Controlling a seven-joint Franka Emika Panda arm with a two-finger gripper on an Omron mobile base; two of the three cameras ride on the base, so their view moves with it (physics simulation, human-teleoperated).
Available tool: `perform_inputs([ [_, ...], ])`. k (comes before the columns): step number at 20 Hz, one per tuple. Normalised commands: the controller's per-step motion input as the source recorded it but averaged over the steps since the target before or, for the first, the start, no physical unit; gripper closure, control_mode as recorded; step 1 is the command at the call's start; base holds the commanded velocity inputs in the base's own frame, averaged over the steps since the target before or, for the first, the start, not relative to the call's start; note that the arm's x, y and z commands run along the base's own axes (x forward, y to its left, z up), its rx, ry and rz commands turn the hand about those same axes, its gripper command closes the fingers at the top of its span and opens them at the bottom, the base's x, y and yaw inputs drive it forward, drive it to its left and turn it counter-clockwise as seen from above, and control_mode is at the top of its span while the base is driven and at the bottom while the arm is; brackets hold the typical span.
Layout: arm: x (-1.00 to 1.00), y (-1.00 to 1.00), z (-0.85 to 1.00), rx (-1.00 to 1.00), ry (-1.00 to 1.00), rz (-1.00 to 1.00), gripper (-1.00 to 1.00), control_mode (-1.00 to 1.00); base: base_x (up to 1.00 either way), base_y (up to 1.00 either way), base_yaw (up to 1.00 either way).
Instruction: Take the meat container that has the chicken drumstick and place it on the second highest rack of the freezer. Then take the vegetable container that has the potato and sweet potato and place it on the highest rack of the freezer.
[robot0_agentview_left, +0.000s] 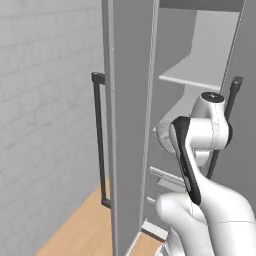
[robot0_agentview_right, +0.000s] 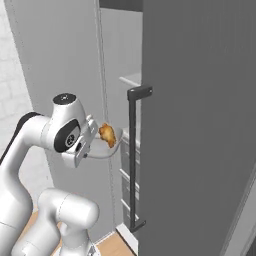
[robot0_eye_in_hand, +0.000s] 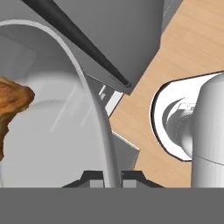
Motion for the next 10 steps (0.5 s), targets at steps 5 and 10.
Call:
perform_inputs([
  [5, 0.0, 0.0, 0.0, 0.0, 0.0, 0.0, 1.0, 1.0, 0.62, 0.12, -0.31],
  [10, 0.0, 0.0, 0.0, 0.0, 0.0, 0.0, 1.0, 1.0, 0.7, 0.12, -0.28],
])
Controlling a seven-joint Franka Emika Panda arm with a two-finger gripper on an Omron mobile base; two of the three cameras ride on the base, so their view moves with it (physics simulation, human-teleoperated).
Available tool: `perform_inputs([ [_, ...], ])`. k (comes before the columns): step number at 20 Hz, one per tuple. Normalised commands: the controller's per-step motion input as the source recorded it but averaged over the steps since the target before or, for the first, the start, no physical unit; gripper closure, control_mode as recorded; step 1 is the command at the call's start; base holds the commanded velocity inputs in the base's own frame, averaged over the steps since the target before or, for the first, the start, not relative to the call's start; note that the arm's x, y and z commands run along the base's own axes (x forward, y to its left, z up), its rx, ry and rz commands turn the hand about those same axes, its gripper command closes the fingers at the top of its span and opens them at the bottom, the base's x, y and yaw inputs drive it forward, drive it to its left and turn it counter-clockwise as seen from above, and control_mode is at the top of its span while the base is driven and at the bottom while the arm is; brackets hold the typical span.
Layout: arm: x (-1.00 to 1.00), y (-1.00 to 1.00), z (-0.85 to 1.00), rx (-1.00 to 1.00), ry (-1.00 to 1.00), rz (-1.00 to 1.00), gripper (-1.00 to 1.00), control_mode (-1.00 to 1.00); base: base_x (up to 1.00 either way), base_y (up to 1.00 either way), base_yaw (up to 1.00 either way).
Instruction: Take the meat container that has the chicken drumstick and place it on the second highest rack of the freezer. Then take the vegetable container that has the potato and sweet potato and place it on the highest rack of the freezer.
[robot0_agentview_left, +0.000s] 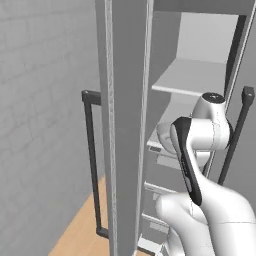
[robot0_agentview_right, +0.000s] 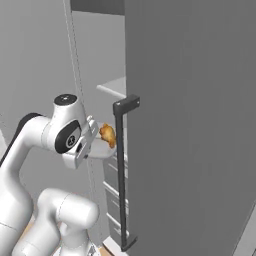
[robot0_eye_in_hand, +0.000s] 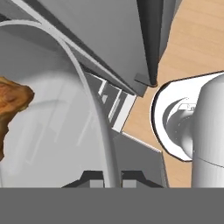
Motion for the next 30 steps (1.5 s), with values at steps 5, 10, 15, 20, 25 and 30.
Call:
perform_inputs([
  [5, 0.0, 0.0, 0.0, 0.0, 0.0, 0.0, 1.0, 1.0, 0.44, 0.45, -0.3],
  [10, 0.0, 0.0, 0.0, 0.0, 0.0, 0.0, 1.0, 1.0, 0.15, 0.5, -0.31],
  [15, 0.0, 0.0, 0.0, 0.0, 0.0, 0.0, 1.0, 1.0, 0.15, 0.73, -0.26],
  [20, 0.0, 0.0, 0.0, 0.0, 0.0, 0.0, 1.0, 1.0, 0.28, 0.58, -0.17],
  [25, 0.0, 0.0, 0.0, 0.0, 0.0, 0.0, 1.0, 1.0, 0.35, 0.16, 0.0],
  [30, 0.4, 0.2, -0.01, -0.01, 0.0, -0.01, 1.0, -1.0, 0.17, 0.13, 0.0],
])
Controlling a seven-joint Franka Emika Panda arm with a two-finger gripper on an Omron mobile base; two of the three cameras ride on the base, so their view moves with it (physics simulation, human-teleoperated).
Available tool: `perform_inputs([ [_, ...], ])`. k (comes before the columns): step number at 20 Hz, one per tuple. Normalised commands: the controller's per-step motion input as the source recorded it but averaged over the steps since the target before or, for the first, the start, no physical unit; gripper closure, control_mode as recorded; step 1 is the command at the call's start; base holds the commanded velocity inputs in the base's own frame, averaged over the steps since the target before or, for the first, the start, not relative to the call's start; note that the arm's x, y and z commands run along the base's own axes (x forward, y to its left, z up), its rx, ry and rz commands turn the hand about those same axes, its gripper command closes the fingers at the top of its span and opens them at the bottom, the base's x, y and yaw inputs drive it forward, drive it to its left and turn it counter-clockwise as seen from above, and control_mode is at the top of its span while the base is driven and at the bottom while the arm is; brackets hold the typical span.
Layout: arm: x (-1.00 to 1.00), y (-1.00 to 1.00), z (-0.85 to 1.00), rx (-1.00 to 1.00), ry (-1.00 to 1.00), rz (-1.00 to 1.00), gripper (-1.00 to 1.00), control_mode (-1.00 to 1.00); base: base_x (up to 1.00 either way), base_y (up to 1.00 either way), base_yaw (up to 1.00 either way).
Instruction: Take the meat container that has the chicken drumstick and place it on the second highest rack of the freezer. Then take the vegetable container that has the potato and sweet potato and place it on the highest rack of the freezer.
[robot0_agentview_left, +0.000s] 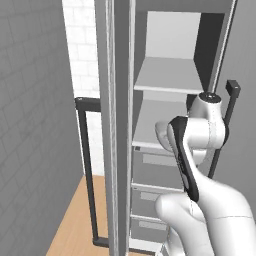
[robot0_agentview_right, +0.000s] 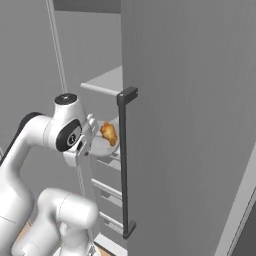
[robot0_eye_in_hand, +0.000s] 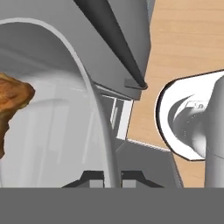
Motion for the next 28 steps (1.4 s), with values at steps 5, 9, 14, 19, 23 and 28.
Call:
perform_inputs([
  [5, 0.97, 0.12, -0.12, 0.0, 0.0, -0.06, 1.0, -1.0, 0.0, 0.0, 0.0],
  [9, 0.66, -0.33, -0.49, 0.0, 0.0, -0.06, 1.0, -1.0, 0.0, 0.0, 0.0],
  [14, 0.39, -0.04, -0.49, 0.0, -0.01, -0.07, 1.0, -1.0, 0.0, 0.0, 0.0],
  [19, 0.52, 0.02, -0.18, 0.0, -0.04, -0.11, 1.0, -1.0, 0.0, 0.0, 0.0],
  [23, 0.7, -0.14, -0.27, 0.0, -0.06, -0.06, 1.0, -1.0, 0.0, 0.0, 0.0],
  [28, 0.63, -0.17, -0.21, 0.0, -0.02, -0.01, 1.0, -1.0, 0.0, 0.0, 0.0],
])
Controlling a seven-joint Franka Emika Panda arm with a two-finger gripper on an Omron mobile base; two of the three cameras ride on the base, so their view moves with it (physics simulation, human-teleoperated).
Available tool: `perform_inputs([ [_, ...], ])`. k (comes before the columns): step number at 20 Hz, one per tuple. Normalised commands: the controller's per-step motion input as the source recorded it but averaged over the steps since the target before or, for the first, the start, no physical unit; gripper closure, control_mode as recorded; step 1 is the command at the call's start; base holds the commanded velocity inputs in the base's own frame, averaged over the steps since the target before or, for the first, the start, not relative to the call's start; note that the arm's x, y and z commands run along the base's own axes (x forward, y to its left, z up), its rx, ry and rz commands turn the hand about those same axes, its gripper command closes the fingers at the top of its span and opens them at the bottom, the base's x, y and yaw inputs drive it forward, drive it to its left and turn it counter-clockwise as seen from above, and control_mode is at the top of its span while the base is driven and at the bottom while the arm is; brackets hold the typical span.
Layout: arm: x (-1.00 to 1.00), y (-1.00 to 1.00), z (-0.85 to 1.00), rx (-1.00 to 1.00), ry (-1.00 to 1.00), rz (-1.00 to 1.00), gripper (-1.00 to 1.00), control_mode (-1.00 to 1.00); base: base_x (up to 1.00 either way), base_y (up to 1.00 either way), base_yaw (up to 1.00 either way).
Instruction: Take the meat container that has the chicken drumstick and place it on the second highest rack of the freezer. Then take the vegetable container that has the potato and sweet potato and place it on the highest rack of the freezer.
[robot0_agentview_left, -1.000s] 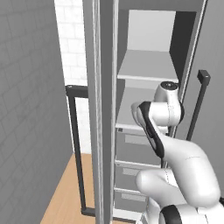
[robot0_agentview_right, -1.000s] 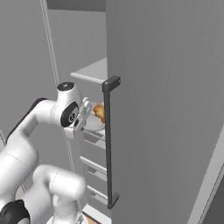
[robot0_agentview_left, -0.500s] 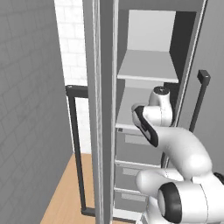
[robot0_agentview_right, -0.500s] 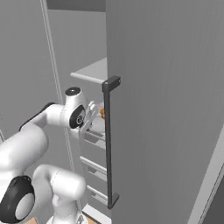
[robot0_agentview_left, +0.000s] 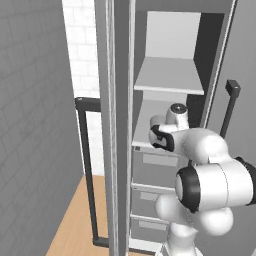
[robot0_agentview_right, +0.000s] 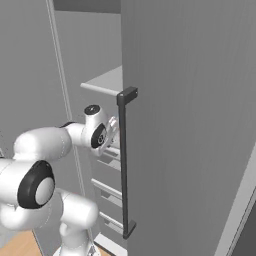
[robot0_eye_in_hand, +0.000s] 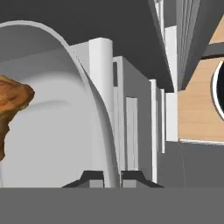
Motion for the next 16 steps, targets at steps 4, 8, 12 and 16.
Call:
perform_inputs([
  [4, 0.53, -0.14, -0.09, 0.0, 0.0, 0.0, 1.0, -1.0, 0.0, 0.0, 0.0],
  [8, 0.57, -0.16, -0.09, 0.0, 0.0, 0.0, 1.0, -1.0, 0.0, 0.0, 0.0],
  [12, 0.46, -0.21, -0.15, 0.0, 0.0, 0.0, 1.0, -1.0, 0.0, 0.0, 0.0],
  [16, 0.33, -0.15, -0.28, 0.0, 0.0, 0.0, 1.0, -1.0, 0.0, 0.0, 0.0],
])
